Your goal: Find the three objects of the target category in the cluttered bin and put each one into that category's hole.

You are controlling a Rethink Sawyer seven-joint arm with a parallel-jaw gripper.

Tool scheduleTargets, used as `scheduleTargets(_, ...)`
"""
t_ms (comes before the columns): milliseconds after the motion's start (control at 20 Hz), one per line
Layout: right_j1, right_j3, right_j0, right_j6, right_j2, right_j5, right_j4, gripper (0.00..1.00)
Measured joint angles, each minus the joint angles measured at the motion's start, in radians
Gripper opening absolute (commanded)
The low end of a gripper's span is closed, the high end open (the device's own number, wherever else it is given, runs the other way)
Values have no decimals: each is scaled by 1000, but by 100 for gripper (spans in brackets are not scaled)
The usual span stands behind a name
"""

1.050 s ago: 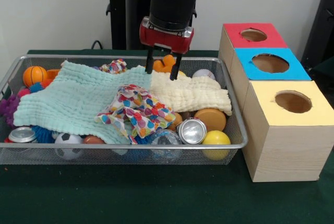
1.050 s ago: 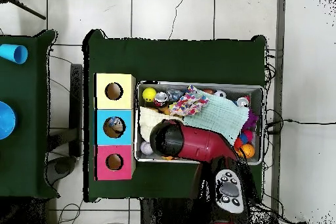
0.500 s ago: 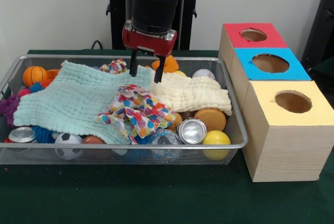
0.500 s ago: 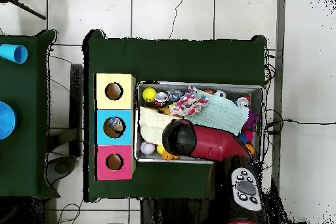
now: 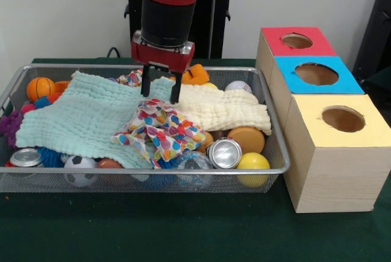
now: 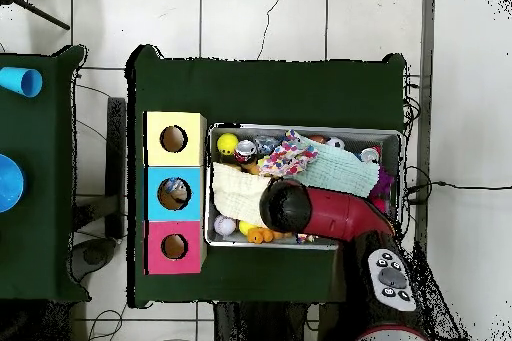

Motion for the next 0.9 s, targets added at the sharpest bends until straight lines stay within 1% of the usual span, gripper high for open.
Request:
scheduleTargets(350, 22, -39, -35, 0, 37, 0, -32, 100)
scheduleTargets(550, 23, -44, -41, 0, 49, 0, -44, 100)
scheduleTargets(900, 21, -45, -41, 0, 63, 0, -44, 100)
